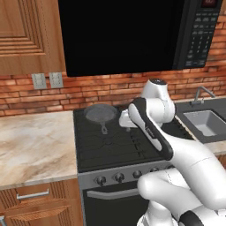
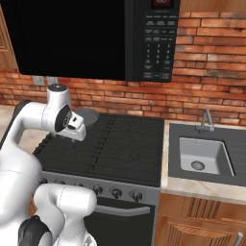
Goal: Place the pan on the rear left burner on the stove. Then place the tomato and the onion in the pan and turn on the rear left burner.
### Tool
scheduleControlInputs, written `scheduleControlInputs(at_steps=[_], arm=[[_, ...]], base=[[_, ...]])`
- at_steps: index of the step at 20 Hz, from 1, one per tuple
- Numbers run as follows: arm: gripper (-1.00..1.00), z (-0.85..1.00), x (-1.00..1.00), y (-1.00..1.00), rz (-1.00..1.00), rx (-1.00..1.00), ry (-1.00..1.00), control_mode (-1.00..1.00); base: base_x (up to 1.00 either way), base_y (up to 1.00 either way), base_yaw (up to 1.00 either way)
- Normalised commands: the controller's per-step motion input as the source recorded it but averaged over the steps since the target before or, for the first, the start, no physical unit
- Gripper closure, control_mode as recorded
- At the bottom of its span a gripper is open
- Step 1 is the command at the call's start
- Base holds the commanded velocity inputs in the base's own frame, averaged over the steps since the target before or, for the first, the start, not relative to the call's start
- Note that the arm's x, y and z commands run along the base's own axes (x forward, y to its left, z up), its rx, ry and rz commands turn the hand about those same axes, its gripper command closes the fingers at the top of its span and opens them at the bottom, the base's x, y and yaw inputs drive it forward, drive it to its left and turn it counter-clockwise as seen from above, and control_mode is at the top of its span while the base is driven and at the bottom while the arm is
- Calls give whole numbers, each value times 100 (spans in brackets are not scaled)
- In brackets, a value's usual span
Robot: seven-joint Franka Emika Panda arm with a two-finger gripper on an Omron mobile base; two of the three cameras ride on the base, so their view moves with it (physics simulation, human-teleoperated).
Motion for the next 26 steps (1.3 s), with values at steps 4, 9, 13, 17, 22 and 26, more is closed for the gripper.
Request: scheduleControlInputs(at_steps=[4, 9, 13, 17, 22, 26], arm=[[-100, 0, -16, -21, 11, -1, 0, -100], [-100, 7, -19, -21, 8, -1, 0, -100], [-100, 5, -23, -17, 4, -2, 0, -100], [-100, 10, -11, -7, 1, -4, 0, -100], [-100, 17, -18, -5, 0, -5, 0, -100], [-100, 4, -13, 0, 0, -1, 0, -100]], base=[[0, 0, 0], [0, 0, 0], [0, 0, 0], [0, 0, 0], [0, 0, 0], [0, 0, 0]])
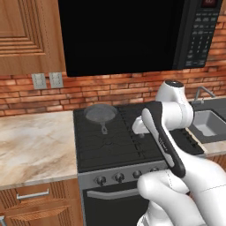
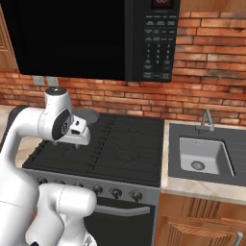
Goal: Place the pan on the rear left burner on the stove. Then place the tomato and the onion in the pan and turn on the rear left burner.
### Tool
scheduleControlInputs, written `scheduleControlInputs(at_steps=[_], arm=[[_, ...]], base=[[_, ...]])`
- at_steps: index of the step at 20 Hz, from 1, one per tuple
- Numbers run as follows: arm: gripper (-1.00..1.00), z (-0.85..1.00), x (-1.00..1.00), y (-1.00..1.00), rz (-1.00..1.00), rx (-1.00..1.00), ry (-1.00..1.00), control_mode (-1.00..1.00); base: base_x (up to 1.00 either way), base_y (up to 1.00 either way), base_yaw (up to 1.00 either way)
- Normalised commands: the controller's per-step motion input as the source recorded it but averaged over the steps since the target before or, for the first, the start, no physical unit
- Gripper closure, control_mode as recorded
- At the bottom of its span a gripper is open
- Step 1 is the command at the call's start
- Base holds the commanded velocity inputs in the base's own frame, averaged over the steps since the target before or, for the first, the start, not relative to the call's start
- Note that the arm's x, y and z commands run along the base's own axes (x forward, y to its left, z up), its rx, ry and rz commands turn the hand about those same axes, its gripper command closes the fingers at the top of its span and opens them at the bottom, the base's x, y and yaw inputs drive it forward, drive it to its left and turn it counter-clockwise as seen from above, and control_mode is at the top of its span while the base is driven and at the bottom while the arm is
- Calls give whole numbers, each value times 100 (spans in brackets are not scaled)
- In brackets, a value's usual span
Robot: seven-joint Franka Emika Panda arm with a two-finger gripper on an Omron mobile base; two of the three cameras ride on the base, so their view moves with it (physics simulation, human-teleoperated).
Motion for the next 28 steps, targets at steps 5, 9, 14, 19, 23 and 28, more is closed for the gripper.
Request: scheduleControlInputs(at_steps=[5, 9, 14, 19, 23, 28], arm=[[-100, 0, -8, 0, 0, 0, 0, 100], [-100, 0, 0, 0, 0, 0, 0, 100], [-100, 0, 0, 0, 0, 0, 0, 100], [-100, 0, 0, 0, 0, 0, 0, 100], [-100, 0, 0, 0, 0, 0, 0, 100], [-100, 0, 0, 0, 0, 0, 0, 100]], base=[[-27, -1, 0], [-25, -37, 0], [0, -91, 0], [0, -100, 0], [0, -100, 0], [0, -99, 0]])
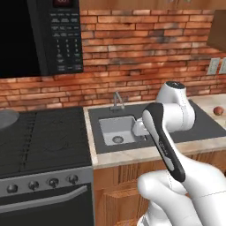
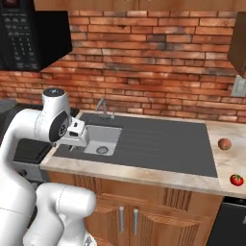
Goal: Place the pan on the rear left burner on the stove. Then place the tomato and the onion in the pan and turn on the rear left burner.
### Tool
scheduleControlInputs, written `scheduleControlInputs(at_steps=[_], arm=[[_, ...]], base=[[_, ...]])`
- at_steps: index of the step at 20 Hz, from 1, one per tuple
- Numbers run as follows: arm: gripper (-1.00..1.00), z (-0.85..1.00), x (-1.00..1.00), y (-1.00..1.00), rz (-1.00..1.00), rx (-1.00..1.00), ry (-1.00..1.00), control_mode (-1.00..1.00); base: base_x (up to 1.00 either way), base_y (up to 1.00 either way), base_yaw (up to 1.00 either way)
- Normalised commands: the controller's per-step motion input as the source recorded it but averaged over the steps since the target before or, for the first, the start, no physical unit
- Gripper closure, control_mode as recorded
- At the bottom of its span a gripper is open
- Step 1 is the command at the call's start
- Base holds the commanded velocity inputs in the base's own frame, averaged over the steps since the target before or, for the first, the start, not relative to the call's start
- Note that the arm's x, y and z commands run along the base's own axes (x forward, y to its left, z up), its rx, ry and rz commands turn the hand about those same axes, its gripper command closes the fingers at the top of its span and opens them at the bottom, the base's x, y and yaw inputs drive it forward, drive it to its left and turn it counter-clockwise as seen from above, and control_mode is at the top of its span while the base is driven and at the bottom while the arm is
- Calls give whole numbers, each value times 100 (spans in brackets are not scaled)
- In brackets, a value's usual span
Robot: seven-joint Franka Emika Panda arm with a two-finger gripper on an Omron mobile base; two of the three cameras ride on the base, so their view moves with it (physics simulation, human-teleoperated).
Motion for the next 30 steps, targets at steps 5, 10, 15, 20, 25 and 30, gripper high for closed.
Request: scheduleControlInputs(at_steps=[5, 10, 15, 20, 25, 30], arm=[[-100, 0, 0, 0, 0, 0, 0, 100], [-100, 0, 0, 0, 0, 0, 0, 100], [-100, 0, 0, 0, 0, 0, 0, 100], [-100, 0, 0, 0, 0, 0, 0, 100], [-100, 0, 0, 0, 0, 0, 0, 100], [-100, 0, 0, 0, 0, 0, 0, 100]], base=[[0, -92, 0], [2, -83, 0], [18, -60, 0], [22, -53, 0], [29, -52, 0], [37, -51, 0]])
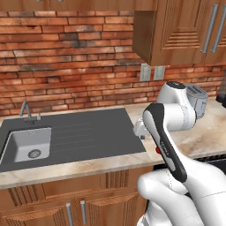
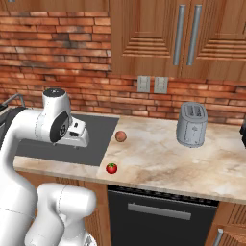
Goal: Place the pan on the rear left burner on the stove. Then place the tomato and the onion in the pan and turn on the rear left burner.
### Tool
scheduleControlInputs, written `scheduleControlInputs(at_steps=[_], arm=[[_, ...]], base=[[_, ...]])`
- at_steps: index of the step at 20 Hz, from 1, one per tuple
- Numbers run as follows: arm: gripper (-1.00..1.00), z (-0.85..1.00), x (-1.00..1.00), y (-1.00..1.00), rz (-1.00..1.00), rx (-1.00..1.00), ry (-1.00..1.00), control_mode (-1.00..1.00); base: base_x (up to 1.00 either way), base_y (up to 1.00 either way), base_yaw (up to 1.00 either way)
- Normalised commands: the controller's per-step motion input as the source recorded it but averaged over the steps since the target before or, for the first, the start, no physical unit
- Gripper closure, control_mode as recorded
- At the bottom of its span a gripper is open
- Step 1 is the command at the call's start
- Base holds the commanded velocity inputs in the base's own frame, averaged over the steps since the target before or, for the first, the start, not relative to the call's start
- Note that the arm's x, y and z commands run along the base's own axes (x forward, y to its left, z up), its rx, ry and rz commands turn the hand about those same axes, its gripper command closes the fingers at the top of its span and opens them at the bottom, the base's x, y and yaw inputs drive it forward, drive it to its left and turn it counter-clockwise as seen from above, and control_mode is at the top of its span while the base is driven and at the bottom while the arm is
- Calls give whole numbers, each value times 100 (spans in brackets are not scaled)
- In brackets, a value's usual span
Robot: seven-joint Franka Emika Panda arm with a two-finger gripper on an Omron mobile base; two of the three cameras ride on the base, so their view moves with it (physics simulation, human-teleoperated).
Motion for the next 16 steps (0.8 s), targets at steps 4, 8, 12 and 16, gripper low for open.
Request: scheduleControlInputs(at_steps=[4, 8, 12, 16], arm=[[-100, 0, 0, 0, 0, 0, 0, 100], [-100, 0, 0, 0, 0, 0, 0, 100], [-100, 0, 0, 0, 0, 0, 0, 100], [-100, 0, 6, -7, 0, 0, 0, -100]], base=[[37, -46, 0], [34, -45, 0], [5, -32, 0], [1, -9, 0]])
